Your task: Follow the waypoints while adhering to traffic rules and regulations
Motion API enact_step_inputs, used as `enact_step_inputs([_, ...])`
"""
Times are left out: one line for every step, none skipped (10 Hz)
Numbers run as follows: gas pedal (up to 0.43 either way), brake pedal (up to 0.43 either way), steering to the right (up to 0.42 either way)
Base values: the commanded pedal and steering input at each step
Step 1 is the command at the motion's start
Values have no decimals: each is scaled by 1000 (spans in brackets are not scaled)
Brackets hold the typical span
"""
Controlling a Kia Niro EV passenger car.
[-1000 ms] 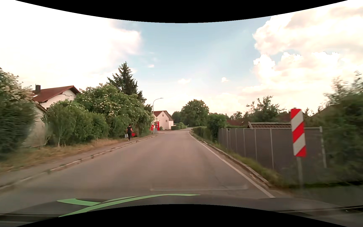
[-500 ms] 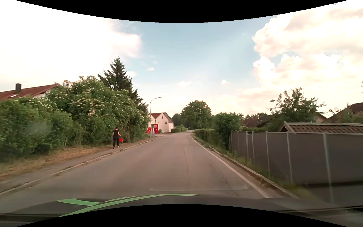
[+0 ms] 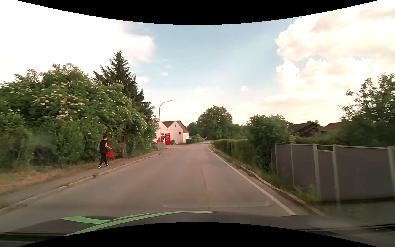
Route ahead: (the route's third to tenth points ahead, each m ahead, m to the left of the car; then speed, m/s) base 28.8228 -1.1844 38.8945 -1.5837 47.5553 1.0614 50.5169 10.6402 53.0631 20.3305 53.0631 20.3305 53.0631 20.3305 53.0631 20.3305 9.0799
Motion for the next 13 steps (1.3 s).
enact_step_inputs([0,0,-1])
enact_step_inputs([0,0,0])
enact_step_inputs([0,0,0])
enact_step_inputs([0,0,0])
enact_step_inputs([0,0,1])
enact_step_inputs([0,0,3])
enact_step_inputs([0,0,4])
enact_step_inputs([0,0,4])
enact_step_inputs([0,0,5])
enact_step_inputs([0,0,5])
enact_step_inputs([0,0,5])
enact_step_inputs([0,0,5])
enact_step_inputs([0,0,5])
